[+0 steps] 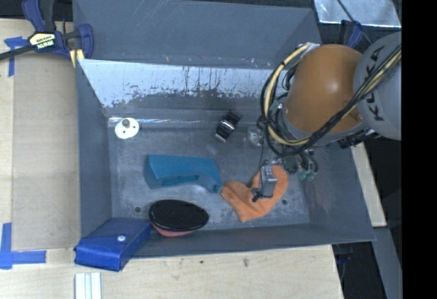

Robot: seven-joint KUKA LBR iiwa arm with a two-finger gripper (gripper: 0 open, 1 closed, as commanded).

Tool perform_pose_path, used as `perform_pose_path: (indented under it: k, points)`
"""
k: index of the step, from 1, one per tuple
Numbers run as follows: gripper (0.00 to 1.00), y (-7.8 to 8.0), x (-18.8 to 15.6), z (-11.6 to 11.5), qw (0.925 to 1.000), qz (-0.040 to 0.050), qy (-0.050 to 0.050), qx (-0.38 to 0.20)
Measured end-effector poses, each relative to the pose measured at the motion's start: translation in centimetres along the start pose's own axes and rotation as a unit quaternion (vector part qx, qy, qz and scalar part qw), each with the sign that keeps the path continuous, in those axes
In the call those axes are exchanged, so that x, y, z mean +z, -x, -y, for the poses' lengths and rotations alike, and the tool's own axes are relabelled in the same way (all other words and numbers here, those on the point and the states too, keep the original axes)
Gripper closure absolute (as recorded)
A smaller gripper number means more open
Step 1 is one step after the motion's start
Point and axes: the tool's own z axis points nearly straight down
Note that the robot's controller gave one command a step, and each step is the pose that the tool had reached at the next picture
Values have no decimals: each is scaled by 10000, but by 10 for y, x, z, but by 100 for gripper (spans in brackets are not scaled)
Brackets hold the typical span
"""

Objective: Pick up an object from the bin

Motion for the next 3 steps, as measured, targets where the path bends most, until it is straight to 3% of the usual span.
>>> perform_pose_path:
  k: [1, 2, 3]
  points:
    - [0, 2, -5, 0, 10000, 43, -1, 0]
    - [0, 6, 29, 11, 9997, 83, 4, 238]
    - [0, -14, 58, 26, 9990, 5, 2, 450]
